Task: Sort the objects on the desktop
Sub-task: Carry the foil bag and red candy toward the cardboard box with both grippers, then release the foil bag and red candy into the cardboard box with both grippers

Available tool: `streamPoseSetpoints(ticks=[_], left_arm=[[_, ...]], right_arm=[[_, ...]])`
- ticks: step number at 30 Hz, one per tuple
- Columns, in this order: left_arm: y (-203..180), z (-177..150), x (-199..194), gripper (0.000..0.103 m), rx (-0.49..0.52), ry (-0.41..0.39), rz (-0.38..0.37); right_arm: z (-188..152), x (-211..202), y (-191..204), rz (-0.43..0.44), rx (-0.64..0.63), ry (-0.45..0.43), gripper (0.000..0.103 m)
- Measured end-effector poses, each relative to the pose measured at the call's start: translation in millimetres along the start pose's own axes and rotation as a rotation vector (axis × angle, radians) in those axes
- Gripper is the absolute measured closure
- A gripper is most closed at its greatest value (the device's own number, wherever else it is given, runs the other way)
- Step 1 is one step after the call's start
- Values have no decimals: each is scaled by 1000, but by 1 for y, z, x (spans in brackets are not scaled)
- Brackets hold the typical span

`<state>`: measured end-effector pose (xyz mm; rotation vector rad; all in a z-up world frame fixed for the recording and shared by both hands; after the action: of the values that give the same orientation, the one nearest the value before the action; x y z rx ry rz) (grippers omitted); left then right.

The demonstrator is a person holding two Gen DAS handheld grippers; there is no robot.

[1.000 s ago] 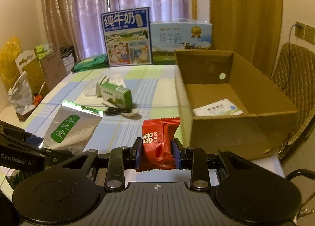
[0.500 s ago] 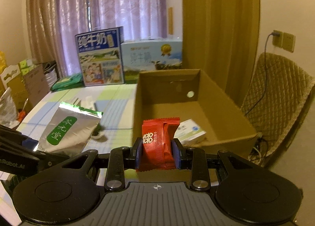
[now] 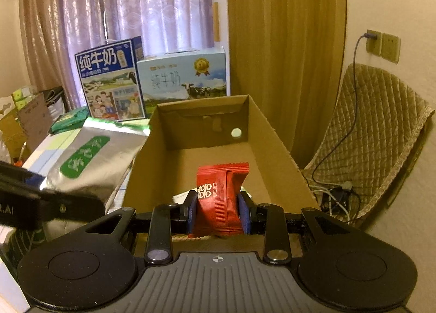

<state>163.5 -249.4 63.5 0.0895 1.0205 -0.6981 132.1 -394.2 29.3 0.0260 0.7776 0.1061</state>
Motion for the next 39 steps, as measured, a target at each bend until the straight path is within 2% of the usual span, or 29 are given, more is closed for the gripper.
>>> streamPoseSetpoints(ticks=[10, 19, 28, 39], left_arm=[[-2, 29, 21, 56, -34, 7, -14], [3, 44, 37, 56, -63, 7, 11], [9, 61, 51, 56, -130, 0, -2], [8, 64, 72, 55, -177, -1, -17]], right_arm=[[15, 21, -18, -10, -6, 23, 74], [22, 35, -28, 0, 4, 40, 74], [26, 49, -39, 1, 31, 47, 74], [30, 58, -48, -5, 54, 50, 74]])
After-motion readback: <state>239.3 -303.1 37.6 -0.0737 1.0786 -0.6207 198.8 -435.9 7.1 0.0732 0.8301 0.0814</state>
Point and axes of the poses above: each gripper's, at about its wrist camera, not at the fingertips, and x roughly the way its jaws point, y to its left, z to its top, the point moved 5 cm from there along x, roughly the way its jaws point, and after that the axes turned 9 degrees about y, right-handed, at the moved point
